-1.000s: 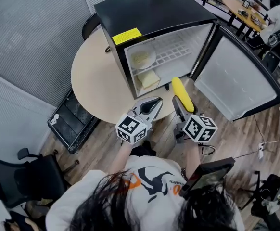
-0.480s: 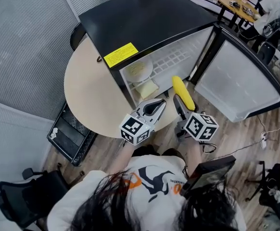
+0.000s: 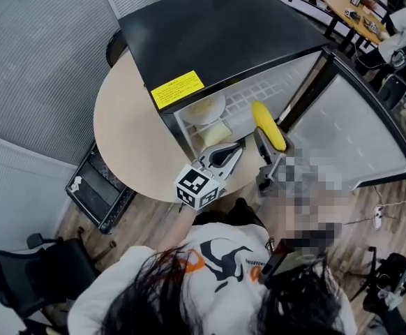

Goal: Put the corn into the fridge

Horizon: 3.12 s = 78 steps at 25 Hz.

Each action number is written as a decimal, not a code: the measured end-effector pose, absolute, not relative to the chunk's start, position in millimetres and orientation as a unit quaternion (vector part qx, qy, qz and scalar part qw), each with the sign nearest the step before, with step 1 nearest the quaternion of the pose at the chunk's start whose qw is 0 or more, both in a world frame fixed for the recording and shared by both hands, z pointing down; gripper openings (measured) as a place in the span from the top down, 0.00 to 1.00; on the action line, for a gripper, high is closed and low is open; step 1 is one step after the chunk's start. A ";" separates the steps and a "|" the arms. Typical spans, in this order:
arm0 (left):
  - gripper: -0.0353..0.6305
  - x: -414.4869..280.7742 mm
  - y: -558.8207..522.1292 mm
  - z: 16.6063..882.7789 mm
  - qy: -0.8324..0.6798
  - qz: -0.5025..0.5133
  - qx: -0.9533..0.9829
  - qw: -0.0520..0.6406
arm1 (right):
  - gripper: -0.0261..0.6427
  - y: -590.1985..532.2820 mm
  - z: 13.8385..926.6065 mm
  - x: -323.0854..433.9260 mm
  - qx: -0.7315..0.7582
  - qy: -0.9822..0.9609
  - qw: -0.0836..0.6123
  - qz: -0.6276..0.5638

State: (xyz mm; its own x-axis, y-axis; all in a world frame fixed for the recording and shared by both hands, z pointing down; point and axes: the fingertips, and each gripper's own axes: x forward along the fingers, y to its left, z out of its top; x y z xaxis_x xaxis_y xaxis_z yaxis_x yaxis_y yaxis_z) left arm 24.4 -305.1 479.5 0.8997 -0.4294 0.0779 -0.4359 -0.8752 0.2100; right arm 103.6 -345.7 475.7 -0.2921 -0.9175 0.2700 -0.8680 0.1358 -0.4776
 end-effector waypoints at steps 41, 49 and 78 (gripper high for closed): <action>0.93 33.6 -355.3 487.7 -0.349 0.018 0.928 0.129 | 0.58 -516.1 510.0 111.6 -0.561 0.794 -0.222 -0.078; 0.93 27.9 -351.3 486.8 -0.346 0.017 0.929 0.128 | 0.51 -509.1 507.5 112.8 -0.565 0.794 -0.200 -0.100; 0.93 17.4 -309.9 470.7 -0.266 0.006 0.957 0.118 | 0.51 -349.8 473.6 94.6 -0.594 0.779 -0.035 -0.200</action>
